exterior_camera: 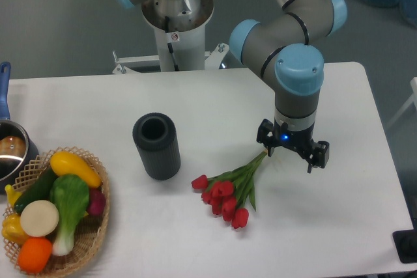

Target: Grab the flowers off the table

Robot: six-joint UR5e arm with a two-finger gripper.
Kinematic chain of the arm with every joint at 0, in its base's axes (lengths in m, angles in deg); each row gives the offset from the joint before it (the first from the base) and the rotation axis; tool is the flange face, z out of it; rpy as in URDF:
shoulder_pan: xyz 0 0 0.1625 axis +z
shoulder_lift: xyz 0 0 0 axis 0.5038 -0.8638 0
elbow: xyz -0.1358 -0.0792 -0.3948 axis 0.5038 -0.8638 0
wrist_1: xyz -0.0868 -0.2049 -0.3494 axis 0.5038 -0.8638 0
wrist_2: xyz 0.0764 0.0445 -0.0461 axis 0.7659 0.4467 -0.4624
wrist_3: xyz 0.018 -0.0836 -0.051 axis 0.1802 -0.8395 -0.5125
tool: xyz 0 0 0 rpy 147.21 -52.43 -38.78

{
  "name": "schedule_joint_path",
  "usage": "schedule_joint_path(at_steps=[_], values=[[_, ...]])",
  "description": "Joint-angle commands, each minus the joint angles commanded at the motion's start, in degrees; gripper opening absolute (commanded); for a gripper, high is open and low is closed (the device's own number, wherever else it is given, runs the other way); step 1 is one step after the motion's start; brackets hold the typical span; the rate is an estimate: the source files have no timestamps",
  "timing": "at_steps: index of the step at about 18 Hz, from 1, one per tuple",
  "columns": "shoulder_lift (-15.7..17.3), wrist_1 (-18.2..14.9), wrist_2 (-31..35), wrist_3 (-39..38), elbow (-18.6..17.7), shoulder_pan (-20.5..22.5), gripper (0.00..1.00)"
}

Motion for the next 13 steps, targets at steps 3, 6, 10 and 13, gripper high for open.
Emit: schedule_joint_path(at_steps=[3,6,10,13], values=[[0.0,0.0,0.2,-0.1,0.3,-0.2,1.0],[0.0,0.0,0.0,-0.3,0.1,-0.3,1.0],[-0.2,1.0,-2.5,-0.2,-1.2,-0.4,1.0],[-0.4,6.3,-4.4,-0.2,-3.9,-1.8,1.0]])
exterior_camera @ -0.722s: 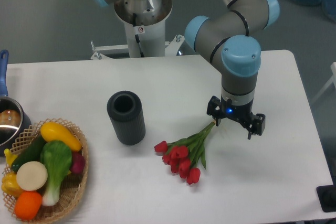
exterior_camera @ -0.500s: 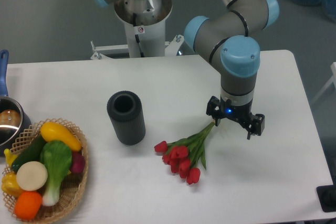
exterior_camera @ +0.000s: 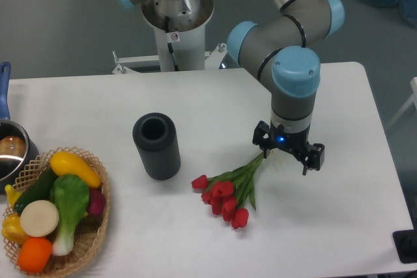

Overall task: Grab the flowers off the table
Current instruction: 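Lower the open gripper onto the tulip stems below the blooms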

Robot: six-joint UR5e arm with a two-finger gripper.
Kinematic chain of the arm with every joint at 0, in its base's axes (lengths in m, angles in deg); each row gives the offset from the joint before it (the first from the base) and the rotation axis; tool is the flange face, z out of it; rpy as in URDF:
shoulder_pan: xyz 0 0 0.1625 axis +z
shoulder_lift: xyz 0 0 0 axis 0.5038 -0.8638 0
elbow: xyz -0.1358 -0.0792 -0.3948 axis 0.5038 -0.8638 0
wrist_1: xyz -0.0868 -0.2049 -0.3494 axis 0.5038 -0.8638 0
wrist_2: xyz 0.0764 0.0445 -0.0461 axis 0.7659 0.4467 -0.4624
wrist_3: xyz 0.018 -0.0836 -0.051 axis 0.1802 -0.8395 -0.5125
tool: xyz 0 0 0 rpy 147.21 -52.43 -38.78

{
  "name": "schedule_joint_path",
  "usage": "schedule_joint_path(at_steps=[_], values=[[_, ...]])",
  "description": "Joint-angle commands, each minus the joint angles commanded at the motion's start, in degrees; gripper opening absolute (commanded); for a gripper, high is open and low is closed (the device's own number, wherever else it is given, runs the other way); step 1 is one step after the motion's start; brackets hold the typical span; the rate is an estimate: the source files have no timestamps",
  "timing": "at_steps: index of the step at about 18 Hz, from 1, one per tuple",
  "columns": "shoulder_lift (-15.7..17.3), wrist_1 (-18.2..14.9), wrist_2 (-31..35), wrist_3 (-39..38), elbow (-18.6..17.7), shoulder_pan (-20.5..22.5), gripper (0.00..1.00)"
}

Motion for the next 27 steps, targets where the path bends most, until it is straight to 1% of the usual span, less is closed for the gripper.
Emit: schedule_joint_path(at_steps=[1,3,5,7,11,13,16,17,24,27], values=[[-0.1,0.1,-0.1,0.1,-0.3,-0.7,1.0],[-0.6,0.1,-0.1,0.2,0.5,-2.9,1.0],[-1.0,-0.1,-0.1,0.2,1.0,-4.2,1.0],[-1.4,-0.1,0.0,0.6,1.0,-5.9,1.0],[-3.1,-0.5,0.4,1.4,1.0,-7.9,1.0],[-2.8,-0.9,0.4,2.7,0.3,-7.9,1.0],[-2.5,-4.0,0.5,3.5,0.2,-7.9,1.0],[-2.5,-4.3,0.5,3.5,0.1,-7.9,1.0],[-2.9,-4.1,4.7,3.4,-0.8,-7.7,1.0],[-4.0,-3.9,6.3,3.0,-0.8,-7.7,1.0]])
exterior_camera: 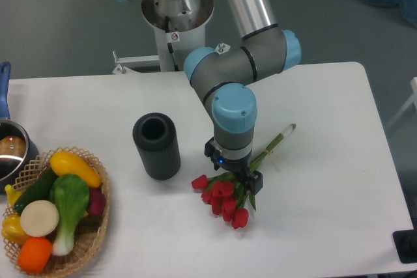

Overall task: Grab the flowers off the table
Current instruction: 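Close the gripper around the tulip stems, then lift the gripped tulips up off the table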

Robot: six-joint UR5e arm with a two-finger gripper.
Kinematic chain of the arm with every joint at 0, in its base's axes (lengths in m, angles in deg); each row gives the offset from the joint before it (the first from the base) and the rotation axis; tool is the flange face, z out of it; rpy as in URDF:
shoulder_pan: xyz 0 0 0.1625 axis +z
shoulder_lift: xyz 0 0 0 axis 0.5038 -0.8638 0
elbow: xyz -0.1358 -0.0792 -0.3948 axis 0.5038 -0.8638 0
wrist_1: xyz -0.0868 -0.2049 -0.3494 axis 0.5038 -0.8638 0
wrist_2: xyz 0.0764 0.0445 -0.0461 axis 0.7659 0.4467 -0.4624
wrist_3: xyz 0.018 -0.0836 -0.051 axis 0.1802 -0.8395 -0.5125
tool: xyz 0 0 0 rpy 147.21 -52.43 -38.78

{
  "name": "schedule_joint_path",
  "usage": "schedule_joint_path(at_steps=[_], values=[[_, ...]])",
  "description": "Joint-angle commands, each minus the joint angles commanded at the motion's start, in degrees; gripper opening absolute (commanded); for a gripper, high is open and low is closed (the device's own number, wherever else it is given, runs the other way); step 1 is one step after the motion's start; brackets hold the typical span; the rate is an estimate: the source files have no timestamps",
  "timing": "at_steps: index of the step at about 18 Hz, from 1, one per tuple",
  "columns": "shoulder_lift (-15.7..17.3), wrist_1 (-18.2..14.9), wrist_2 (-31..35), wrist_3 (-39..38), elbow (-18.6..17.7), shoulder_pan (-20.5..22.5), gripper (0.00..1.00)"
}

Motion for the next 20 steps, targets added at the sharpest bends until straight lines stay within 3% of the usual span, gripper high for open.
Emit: schedule_joint_path(at_steps=[6,11,13,14,15,17,19,20], values=[[-1.4,0.4,1.8,-0.3,-0.2,0.5,1.0],[-3.3,4.7,1.8,-1.7,-0.4,0.5,0.98],[-3.5,4.7,1.8,-1.8,-0.4,0.5,0.71],[-3.4,5.3,1.9,-1.9,-0.7,0.5,0.49],[-3.2,5.2,2.4,-2.1,-0.9,0.4,0.35],[-2.9,5.5,2.6,-4.7,-1.0,0.4,0.32],[-2.6,5.5,2.6,-10.5,-1.5,0.3,0.06],[-2.0,5.5,2.6,-11.8,-1.8,0.3,0.0]])
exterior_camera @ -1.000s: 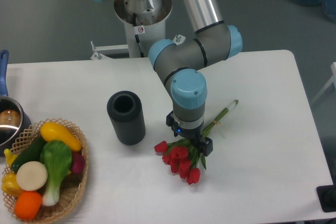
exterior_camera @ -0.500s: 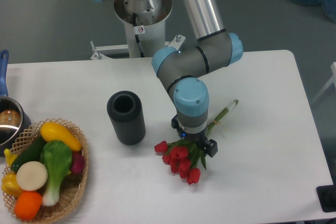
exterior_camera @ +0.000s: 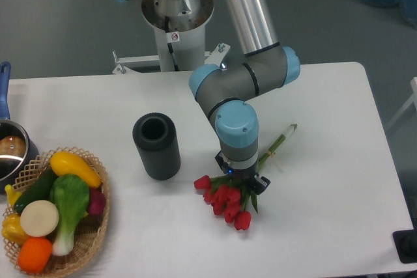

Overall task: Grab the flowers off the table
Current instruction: 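Lift the gripped tulips up off the table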

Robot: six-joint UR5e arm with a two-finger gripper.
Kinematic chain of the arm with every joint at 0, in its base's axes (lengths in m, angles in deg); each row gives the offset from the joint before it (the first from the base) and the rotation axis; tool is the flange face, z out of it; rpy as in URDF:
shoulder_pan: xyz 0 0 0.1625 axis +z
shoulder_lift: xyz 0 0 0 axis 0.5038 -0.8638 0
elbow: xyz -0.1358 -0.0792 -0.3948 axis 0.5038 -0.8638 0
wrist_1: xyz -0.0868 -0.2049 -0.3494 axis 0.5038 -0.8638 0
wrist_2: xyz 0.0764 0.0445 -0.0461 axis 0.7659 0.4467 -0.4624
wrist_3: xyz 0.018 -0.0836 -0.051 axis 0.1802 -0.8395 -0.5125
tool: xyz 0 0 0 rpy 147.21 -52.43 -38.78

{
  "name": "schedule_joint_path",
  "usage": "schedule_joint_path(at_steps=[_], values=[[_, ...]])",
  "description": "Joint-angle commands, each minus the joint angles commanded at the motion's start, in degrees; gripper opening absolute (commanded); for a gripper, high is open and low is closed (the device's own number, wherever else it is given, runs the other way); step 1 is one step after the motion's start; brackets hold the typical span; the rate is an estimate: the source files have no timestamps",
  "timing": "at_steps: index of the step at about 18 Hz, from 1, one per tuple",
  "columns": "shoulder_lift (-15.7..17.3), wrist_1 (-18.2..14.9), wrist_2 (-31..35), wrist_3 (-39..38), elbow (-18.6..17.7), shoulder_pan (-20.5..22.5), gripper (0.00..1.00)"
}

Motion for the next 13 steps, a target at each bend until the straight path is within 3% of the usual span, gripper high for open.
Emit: schedule_joint_path(at_steps=[13], values=[[6.5,-1.4,-1.8,1.9,1.8,4.1,0.0]])
